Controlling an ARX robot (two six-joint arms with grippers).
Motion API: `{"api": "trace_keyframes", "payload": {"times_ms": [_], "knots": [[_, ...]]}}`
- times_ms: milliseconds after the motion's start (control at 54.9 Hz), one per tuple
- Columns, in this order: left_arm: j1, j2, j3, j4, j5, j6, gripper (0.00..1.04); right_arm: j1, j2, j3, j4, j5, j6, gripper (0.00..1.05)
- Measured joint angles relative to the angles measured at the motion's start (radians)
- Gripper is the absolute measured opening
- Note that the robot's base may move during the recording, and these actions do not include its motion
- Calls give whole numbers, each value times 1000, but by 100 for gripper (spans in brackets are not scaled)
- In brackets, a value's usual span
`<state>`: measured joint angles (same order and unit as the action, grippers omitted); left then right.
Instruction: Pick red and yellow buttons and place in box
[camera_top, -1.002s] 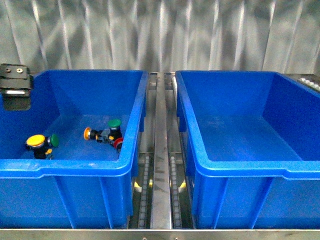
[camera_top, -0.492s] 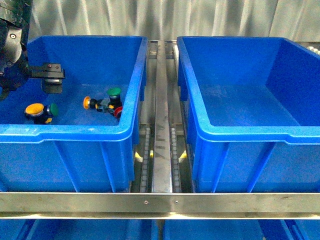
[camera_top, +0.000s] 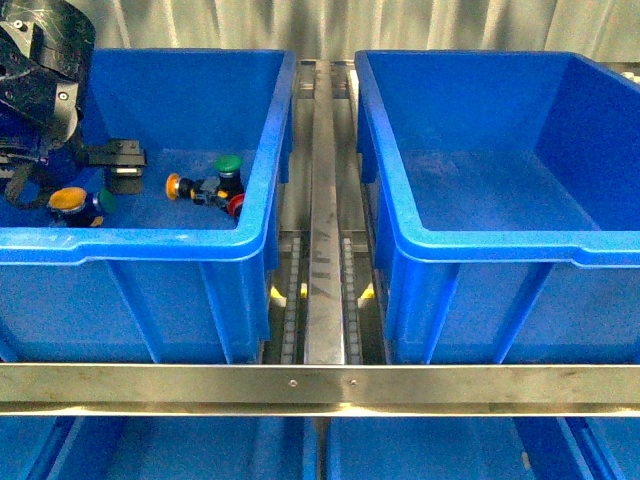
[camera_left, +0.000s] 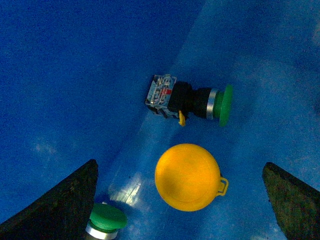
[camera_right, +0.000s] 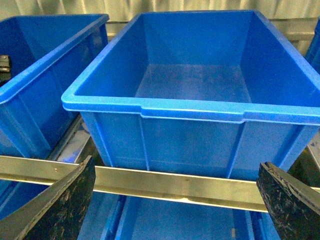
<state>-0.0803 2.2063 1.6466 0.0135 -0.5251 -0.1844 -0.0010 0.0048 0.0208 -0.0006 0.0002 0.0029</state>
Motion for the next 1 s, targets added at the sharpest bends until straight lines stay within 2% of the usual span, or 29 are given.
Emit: {"api": "trace_keyframes", "payload": {"times_ms": [656,747,1002], "knots": [[16,101,89,-34,4,-17,97,0,0,0,0,0,0,98],[18,110,101,-41,10,-19,79,0,0,0,0,0,0,98],[17,120,114,-48,18,-22,43,0,0,0,0,0,0,98]]}}
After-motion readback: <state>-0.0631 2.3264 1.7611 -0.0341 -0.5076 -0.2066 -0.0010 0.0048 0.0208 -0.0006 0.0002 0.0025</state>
